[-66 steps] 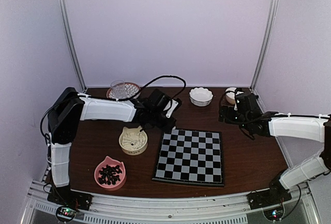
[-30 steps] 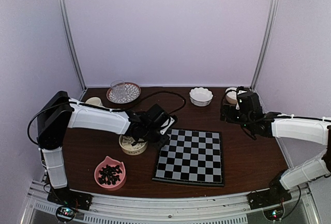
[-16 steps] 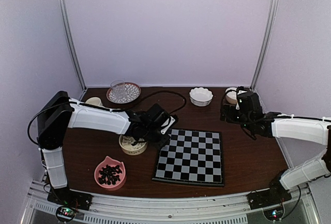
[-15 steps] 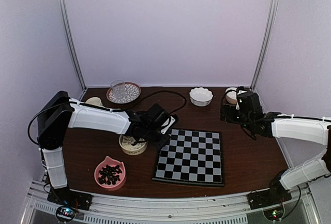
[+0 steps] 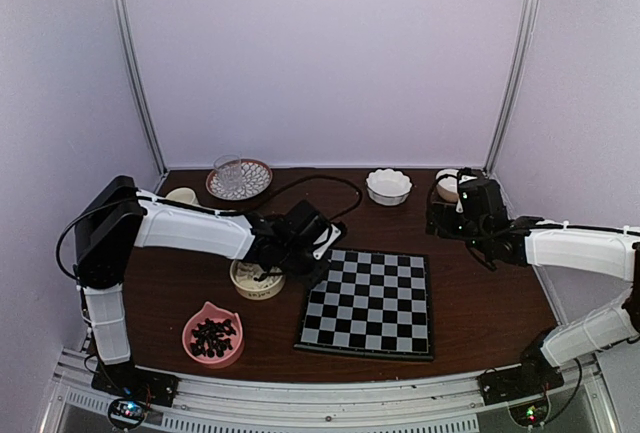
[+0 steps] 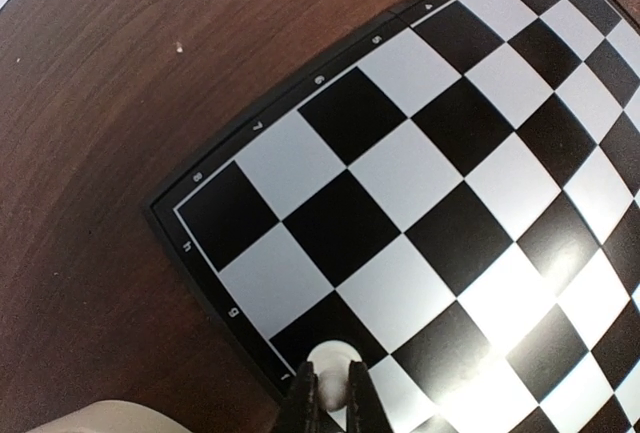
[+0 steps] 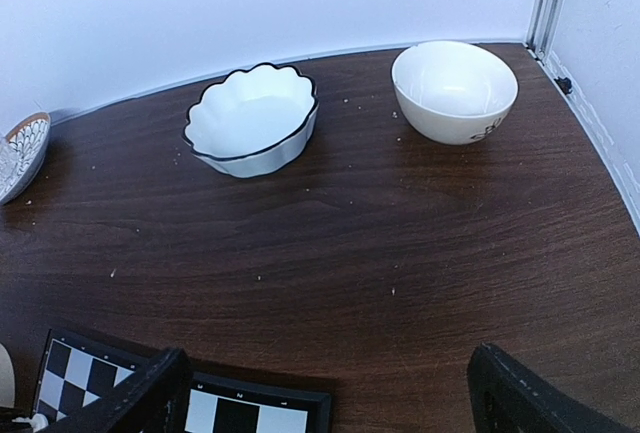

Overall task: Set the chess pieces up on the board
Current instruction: Place the bishop on c1.

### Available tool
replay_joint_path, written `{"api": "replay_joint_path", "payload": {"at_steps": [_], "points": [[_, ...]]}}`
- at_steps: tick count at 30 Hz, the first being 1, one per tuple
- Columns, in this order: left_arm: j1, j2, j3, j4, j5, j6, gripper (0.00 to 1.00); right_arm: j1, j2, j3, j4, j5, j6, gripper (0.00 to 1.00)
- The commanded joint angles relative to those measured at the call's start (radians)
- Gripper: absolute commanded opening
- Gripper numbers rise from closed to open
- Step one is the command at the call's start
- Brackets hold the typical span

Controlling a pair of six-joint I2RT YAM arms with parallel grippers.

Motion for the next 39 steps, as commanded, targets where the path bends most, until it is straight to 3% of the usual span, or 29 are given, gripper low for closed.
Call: {"api": "replay_joint_path", "payload": {"at_steps": [1,20,32,39], "points": [[0.004,0.021,0.034,0.025,0.026,0.014,0.00,0.009,-0.009,-0.001,-0.019,0.021,-0.012,0.99],[0.005,0.044,0.061,-0.001,-0.018,0.031,0.01,0.010,-0.009,0.000,-0.019,0.018,-0.012,0.99],[0.005,0.036,0.070,-0.027,-0.033,0.032,0.30,0.009,-0.011,-0.001,-0.019,0.014,-0.015,0.99],[0.005,-0.006,0.060,-0.040,-0.010,0.024,0.38,0.009,-0.009,0.000,-0.017,0.013,-0.016,0.99]]}}
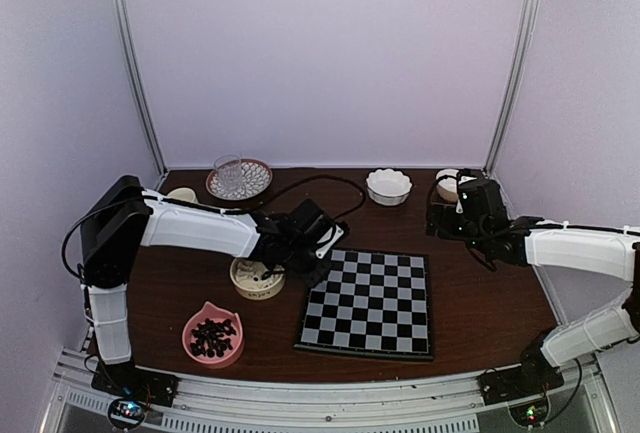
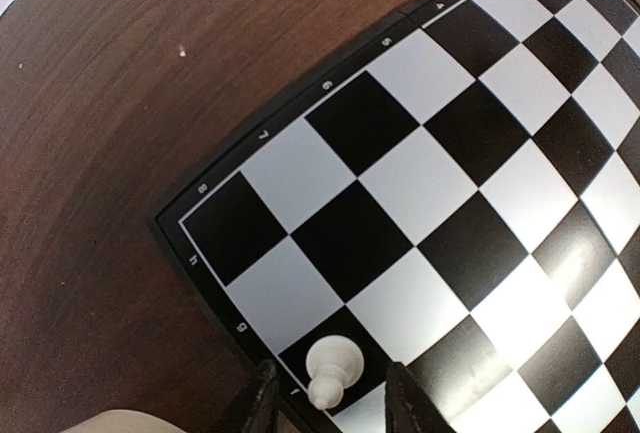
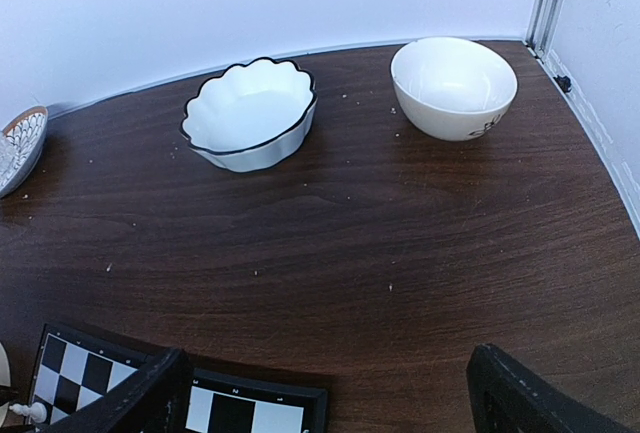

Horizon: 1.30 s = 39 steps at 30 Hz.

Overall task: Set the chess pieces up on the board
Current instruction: Place the bishop on c1, then pick up the bishop from the storage box.

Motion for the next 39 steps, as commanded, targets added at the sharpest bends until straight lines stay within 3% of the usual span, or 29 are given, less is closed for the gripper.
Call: {"api": "replay_joint_path", "payload": {"at_steps": [1,5,8,15,23,39], "points": [[0.005,-0.090,-0.007,-0.009,0.001,-0.009,0.43,0.008,-0.009,0.001,-0.004,0.014,-0.010,0.99],[0.004,-0.202,-0.085,0.013,-0.037,-0.024,0.48,0.008,-0.012,0.001,-0.004,0.010,-0.010,0.99],[0.005,-0.257,-0.124,0.006,-0.091,-0.055,0.41,0.008,-0.011,-0.001,-0.003,0.008,-0.011,0.99],[0.037,-0.319,-0.201,-0.012,-0.204,-0.106,0.36,0.008,-0.009,0.000,-0.002,-0.001,-0.008,0.99],[0.164,-0.347,-0.309,0.071,-0.087,-0.168,0.35,0.009,-0.002,0.001,0.000,0.000,-0.009,0.99],[0.176,-0.259,-0.273,0.060,-0.035,-0.153,0.29,0.010,0.011,0.005,0.001,-0.002,-0.009,0.99]]}}
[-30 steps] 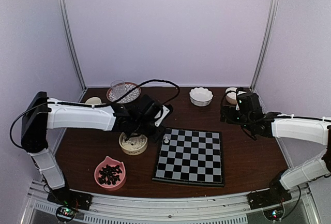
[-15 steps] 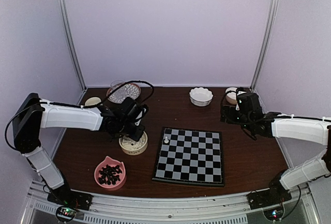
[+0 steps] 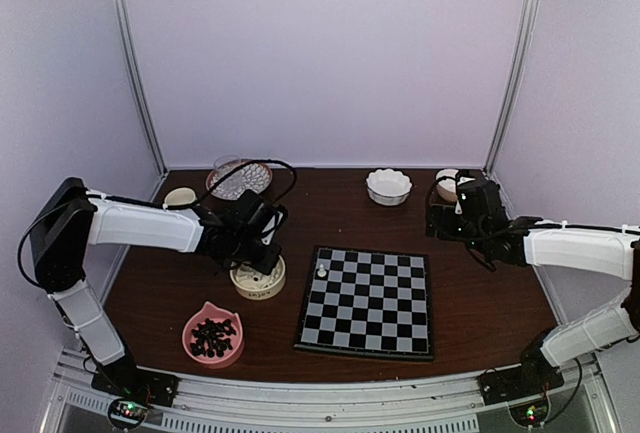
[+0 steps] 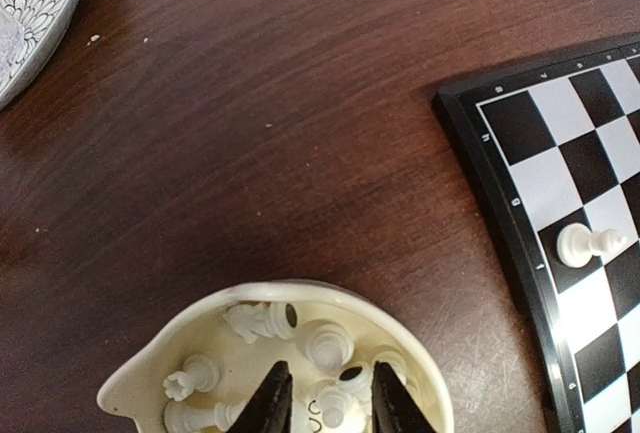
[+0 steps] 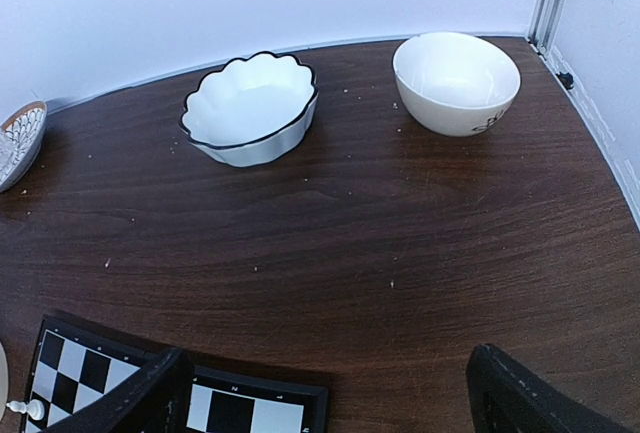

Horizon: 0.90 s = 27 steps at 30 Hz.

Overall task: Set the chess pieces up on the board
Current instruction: Pick up the bishop from the storage box.

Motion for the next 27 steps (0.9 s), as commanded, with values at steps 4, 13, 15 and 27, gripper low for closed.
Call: {"api": "replay_joint_path", "payload": {"at_steps": [4,13,15,27], "points": [[-0.002,0.055,0.057,-0.005,0.009,0.003,0.28,0.011,0.001,0.004,0.000,0.003,-0.007,0.99],[-0.001,0.102,0.091,-0.031,-0.016,0.008,0.23,0.010,-0.003,0.004,-0.001,0.003,-0.007,0.98],[-0.001,0.108,0.096,-0.037,-0.026,0.008,0.23,0.010,-0.003,0.004,-0.001,0.003,-0.008,0.99],[-0.001,0.114,0.101,-0.055,-0.040,0.003,0.08,0.010,-0.007,0.003,-0.003,0.001,-0.007,0.99]]}}
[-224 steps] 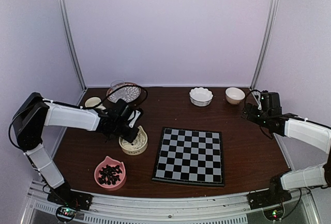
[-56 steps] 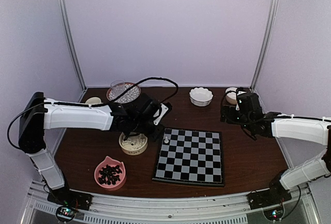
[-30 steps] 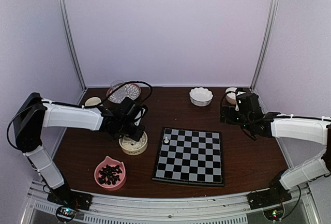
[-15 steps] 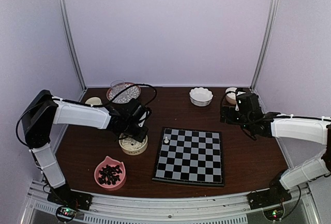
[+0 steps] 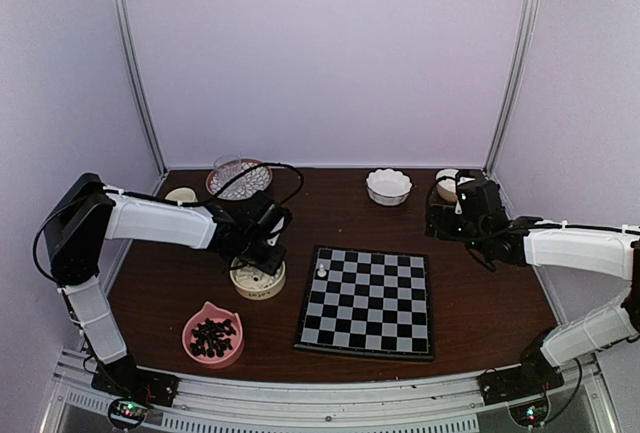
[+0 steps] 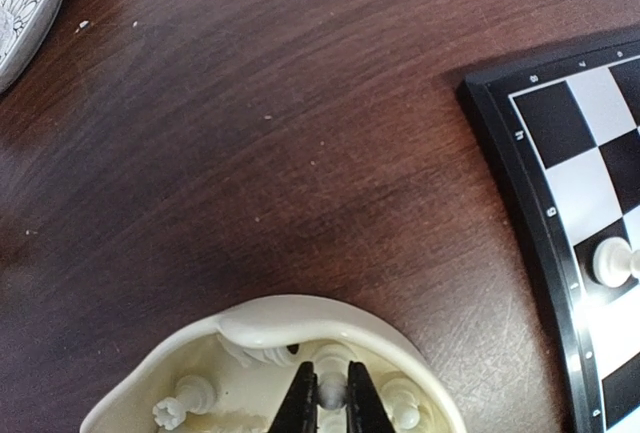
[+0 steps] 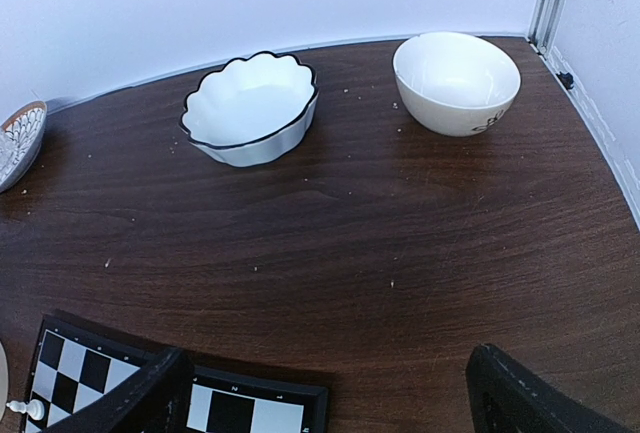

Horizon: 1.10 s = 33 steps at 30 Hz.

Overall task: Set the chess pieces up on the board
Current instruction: Pick up the bishop from the storage box.

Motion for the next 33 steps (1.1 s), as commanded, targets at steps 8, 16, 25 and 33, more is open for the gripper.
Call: {"api": "replay_joint_path", "payload": {"at_steps": [8,16,25,33], "points": [[-0.002,0.013,0.033,-0.021,-0.022,-0.003,0.07,0.010,-0.009,0.002,-0.004,0.001,-0.006,0.98],[-0.003,-0.092,-0.021,0.006,0.005,-0.001,0.05,0.010,-0.009,0.004,-0.003,0.001,-0.007,0.99],[-0.006,-0.219,-0.090,0.050,0.096,0.004,0.04,0.010,-0.012,0.004,-0.006,0.009,-0.012,0.98],[-0.059,-0.256,-0.100,0.076,0.169,0.043,0.03,0.010,-0.011,0.005,-0.006,0.007,-0.012,0.99]]}}
